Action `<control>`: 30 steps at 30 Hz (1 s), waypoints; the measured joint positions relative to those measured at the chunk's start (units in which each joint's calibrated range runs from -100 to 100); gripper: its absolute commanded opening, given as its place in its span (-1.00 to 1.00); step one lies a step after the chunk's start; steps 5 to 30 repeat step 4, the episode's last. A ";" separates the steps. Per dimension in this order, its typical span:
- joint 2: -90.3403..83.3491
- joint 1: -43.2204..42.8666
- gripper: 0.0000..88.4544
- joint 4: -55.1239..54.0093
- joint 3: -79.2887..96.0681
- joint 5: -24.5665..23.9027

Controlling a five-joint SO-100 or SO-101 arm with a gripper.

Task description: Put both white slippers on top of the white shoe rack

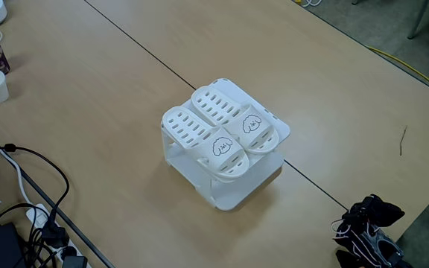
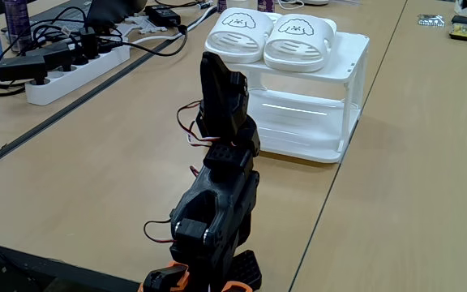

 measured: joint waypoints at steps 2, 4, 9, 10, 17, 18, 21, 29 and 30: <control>0.00 0.00 -0.98 0.00 0.00 0.00; 0.00 0.00 -0.98 0.00 0.00 0.00; 0.00 0.00 -0.98 0.00 0.00 0.00; 0.00 0.00 -0.98 0.00 0.00 0.00; 0.00 0.00 -0.98 0.00 0.00 0.00; 0.00 0.00 -0.98 0.00 0.00 0.00; 0.00 0.00 -0.98 0.00 0.00 0.00; 0.00 0.00 -0.98 0.00 0.00 0.00; 0.00 0.00 -0.98 0.00 0.00 0.00</control>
